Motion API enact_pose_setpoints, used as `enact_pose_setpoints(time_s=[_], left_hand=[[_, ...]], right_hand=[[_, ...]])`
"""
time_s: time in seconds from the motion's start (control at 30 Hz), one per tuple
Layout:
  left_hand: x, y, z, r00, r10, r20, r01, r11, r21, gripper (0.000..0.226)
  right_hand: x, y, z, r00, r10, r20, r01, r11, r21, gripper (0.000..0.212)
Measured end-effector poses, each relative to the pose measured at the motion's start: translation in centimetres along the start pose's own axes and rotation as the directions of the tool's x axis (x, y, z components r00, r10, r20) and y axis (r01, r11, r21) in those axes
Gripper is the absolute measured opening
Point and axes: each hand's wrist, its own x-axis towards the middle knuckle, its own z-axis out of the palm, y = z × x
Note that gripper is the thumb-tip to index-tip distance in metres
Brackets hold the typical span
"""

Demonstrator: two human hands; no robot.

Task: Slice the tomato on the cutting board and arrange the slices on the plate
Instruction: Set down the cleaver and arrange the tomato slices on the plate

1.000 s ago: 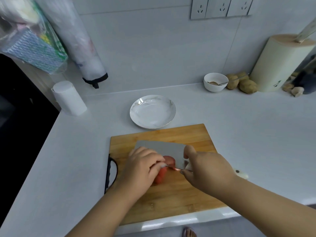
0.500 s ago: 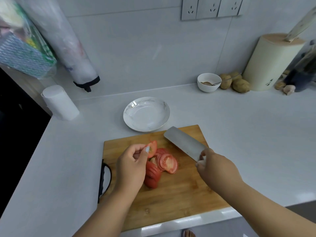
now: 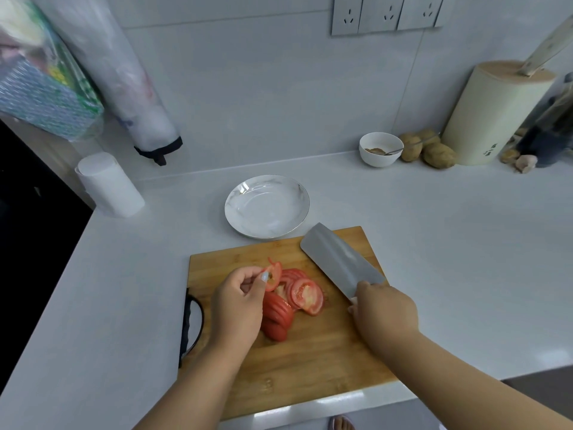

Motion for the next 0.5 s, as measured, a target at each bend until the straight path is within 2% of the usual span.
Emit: enact_pose_setpoints(time_s=[0.13, 0.2, 0.27, 0.33, 0.37, 0.43, 0.5], left_hand=[[0.4, -0.2, -0.9, 0.995, -0.093, 0.028, 0.095, 0.991, -0.088, 0.007], [0.5, -0.3, -1.6, 0.991, -0.122, 0.045, 0.127, 0.984, -0.122, 0.008], [0.5, -0.3, -2.2, 0.989, -0.143, 0.031, 0.146, 0.977, -0.154, 0.009], [0.5, -0.5, -2.6, 0.984, -0.176, 0.015, 0.176, 0.965, -0.194, 0.007], [0.4, -0.6, -2.8, 0.980, -0.199, 0.014, 0.198, 0.957, -0.210, 0.007], [0.2, -1.0, -3.1, 0.969, -0.245, 0.018, 0.242, 0.941, -0.238, 0.007], [0.0, -1.6, -3.3, 0.960, -0.281, 0.018, 0.276, 0.926, -0.256, 0.009]], right_hand=[[0.0, -0.2, -0.6, 0.999, -0.030, 0.023, 0.031, 0.998, -0.049, 0.020], [0.0, -0.7, -1.5, 0.994, -0.091, -0.054, 0.088, 0.995, -0.042, 0.024], [0.1, -1.9, -2.3, 0.975, -0.165, -0.151, 0.180, 0.980, 0.091, 0.028], [-0.1, -3.9, -2.5, 0.943, -0.252, -0.216, 0.307, 0.909, 0.281, 0.024], [-0.2, -4.8, -2.3, 0.915, -0.323, -0.242, 0.388, 0.868, 0.309, 0.020], [-0.5, -6.4, -1.5, 0.855, -0.428, -0.295, 0.507, 0.811, 0.292, 0.017], [-0.9, -7.5, -0.8, 0.826, -0.476, -0.302, 0.548, 0.804, 0.230, 0.023]])
